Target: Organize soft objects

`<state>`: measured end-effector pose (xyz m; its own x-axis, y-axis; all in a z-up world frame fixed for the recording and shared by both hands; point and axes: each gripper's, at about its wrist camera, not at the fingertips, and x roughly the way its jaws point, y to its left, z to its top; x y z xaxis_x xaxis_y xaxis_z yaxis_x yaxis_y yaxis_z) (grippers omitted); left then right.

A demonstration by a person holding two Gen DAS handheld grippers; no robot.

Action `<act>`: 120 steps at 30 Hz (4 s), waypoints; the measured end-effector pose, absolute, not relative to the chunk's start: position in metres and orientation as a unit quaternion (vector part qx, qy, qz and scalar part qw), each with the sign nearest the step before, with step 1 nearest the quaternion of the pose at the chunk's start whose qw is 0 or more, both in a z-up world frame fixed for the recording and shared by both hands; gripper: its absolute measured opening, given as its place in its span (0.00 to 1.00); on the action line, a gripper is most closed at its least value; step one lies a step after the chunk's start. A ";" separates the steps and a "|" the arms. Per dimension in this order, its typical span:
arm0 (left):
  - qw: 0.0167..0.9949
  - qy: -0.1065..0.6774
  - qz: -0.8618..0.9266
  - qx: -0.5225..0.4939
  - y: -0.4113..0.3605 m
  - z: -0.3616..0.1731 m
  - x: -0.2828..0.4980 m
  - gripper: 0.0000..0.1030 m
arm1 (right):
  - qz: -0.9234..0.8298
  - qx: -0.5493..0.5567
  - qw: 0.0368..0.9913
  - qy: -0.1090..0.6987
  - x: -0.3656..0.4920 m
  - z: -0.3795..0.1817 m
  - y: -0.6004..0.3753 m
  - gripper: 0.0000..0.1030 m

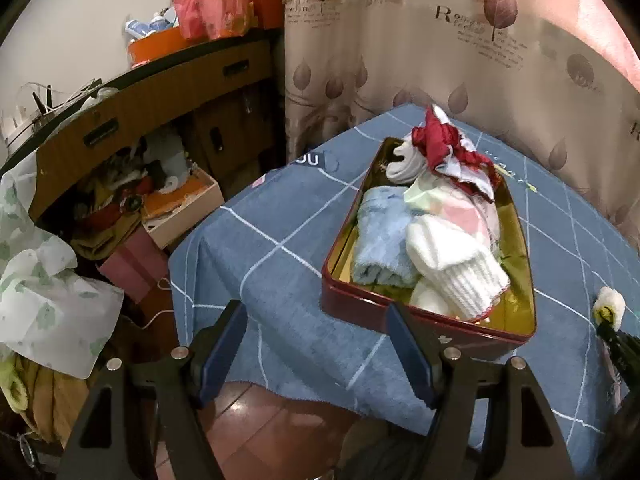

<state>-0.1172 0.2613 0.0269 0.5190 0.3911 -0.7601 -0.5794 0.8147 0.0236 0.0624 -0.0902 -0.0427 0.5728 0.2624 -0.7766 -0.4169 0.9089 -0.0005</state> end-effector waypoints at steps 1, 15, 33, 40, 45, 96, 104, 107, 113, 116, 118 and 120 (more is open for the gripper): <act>0.863 0.403 0.281 -0.118 0.262 0.026 -0.117 0.72 | 0.191 -0.087 0.882 0.421 0.062 -0.043 -0.091 0.15; 0.857 0.421 0.278 -0.111 0.261 0.018 -0.114 0.72 | 0.244 -0.032 0.870 0.428 0.038 -0.014 -0.064 0.14; 0.843 0.432 0.287 -0.144 0.282 0.010 -0.114 0.72 | 0.424 0.050 0.794 0.432 0.035 0.046 0.079 0.14; 0.844 0.431 0.288 -0.137 0.281 0.009 -0.113 0.72 | 0.423 0.049 0.781 0.456 0.038 0.030 0.103 0.15; 0.844 0.433 0.287 -0.133 0.281 0.007 -0.112 0.72 | 0.413 0.029 0.784 0.463 0.034 0.020 0.110 0.16; 0.950 0.240 0.193 -0.049 0.236 0.079 -0.176 0.72 | 0.201 -0.058 0.961 0.178 -0.123 0.108 0.034 0.99; 0.950 0.246 0.188 -0.048 0.233 0.079 -0.173 0.72 | 0.202 -0.047 0.961 0.186 -0.131 0.104 0.031 0.99; 0.950 0.245 0.188 -0.047 0.233 0.079 -0.173 0.72 | 0.203 -0.047 0.961 0.180 -0.135 0.107 0.029 0.99; 0.950 0.245 0.187 -0.047 0.231 0.079 -0.173 0.72 | 0.203 -0.044 0.961 0.185 -0.138 0.107 0.028 0.99; 0.950 0.245 0.186 -0.045 0.230 0.078 -0.172 0.72 | 0.205 -0.044 0.960 0.186 -0.138 0.107 0.028 0.99; 0.951 0.245 0.187 -0.043 0.228 0.078 -0.172 0.72 | 0.206 -0.045 0.960 0.186 -0.139 0.108 0.028 0.99; 0.951 0.244 0.186 -0.042 0.227 0.077 -0.173 0.72 | 0.206 -0.048 0.960 0.186 -0.139 0.107 0.029 0.99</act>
<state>-0.1727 0.2268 0.0772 0.8119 0.3330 -0.4795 -0.3744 0.9272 0.0100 -0.1394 0.0286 0.1072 0.8462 0.3768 -0.3768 -0.4123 0.9109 -0.0150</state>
